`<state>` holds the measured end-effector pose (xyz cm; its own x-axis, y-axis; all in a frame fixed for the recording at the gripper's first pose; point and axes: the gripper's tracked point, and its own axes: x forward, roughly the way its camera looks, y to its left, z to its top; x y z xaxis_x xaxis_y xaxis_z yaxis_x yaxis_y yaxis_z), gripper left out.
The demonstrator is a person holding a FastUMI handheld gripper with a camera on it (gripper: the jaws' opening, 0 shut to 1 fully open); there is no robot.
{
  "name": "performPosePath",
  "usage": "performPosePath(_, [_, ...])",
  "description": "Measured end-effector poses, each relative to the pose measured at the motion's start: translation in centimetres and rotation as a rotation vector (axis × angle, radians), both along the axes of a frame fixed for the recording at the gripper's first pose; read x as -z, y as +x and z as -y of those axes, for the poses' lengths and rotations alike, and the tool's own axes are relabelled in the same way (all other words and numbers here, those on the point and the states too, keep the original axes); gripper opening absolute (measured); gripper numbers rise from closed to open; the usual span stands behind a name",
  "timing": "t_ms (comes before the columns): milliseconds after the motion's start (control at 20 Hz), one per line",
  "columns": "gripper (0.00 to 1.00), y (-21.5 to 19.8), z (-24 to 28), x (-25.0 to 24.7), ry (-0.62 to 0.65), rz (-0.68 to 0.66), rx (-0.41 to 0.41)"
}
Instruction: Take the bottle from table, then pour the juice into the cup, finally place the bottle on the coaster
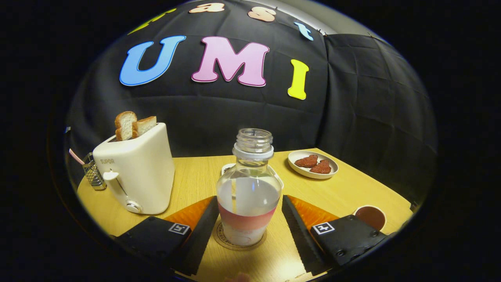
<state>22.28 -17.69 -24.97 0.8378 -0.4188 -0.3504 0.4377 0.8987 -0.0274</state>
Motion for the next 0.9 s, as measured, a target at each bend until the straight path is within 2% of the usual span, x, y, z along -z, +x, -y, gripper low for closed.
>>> performPosePath(350, [0.97,-7.2,-3.2,-5.2,0.024,0.023,-0.037])
performPosePath(750, [0.97,-15.8,-9.8,-19.2,0.061,0.230,-0.218])
performPosePath(900, [0.97,-18.4,-11.2,-23.7,0.074,0.313,-0.247])
